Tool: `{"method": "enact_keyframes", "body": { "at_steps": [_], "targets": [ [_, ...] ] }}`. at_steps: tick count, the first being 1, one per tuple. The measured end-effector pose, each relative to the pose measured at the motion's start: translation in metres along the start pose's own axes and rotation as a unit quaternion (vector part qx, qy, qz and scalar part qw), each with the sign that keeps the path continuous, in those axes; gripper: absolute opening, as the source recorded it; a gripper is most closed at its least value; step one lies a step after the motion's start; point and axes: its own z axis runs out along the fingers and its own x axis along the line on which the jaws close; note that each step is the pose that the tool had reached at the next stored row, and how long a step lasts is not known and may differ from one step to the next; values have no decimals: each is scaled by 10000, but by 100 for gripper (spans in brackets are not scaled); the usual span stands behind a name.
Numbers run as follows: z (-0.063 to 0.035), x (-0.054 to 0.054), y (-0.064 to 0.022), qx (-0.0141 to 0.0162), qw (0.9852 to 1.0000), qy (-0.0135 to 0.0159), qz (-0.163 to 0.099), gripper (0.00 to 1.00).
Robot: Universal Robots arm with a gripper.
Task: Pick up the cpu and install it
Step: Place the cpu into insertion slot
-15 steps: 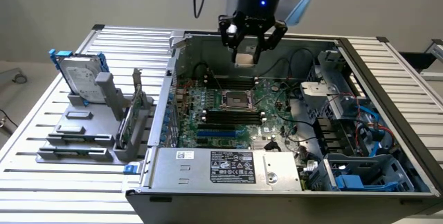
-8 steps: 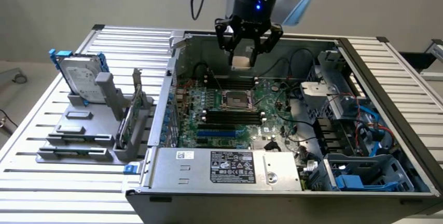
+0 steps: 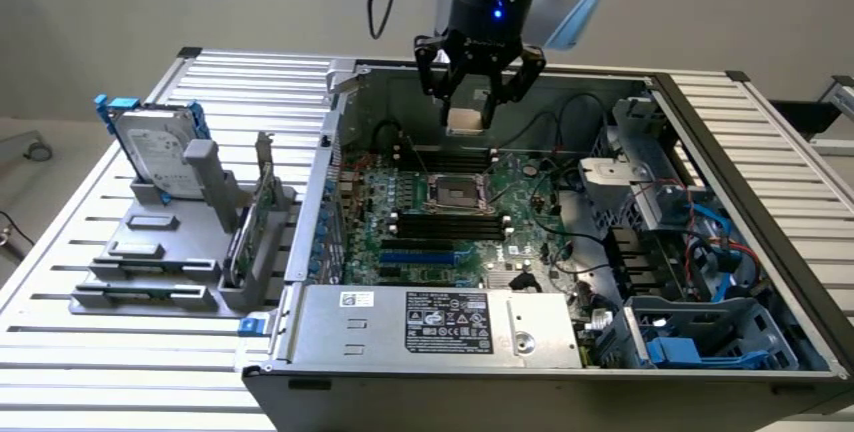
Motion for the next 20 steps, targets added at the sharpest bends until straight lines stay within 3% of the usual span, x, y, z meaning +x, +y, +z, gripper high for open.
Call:
{"method": "enact_keyframes", "body": {
  "at_steps": [6,11,16,20],
  "targets": [
    [13,10,2,-4,10000,-1,24,55],
    [50,8,2,-26,9991,-6,426,55],
    [93,5,1,-53,9961,-13,877,55],
    [138,3,0,-74,9923,-19,1236,55]
  ]
}}
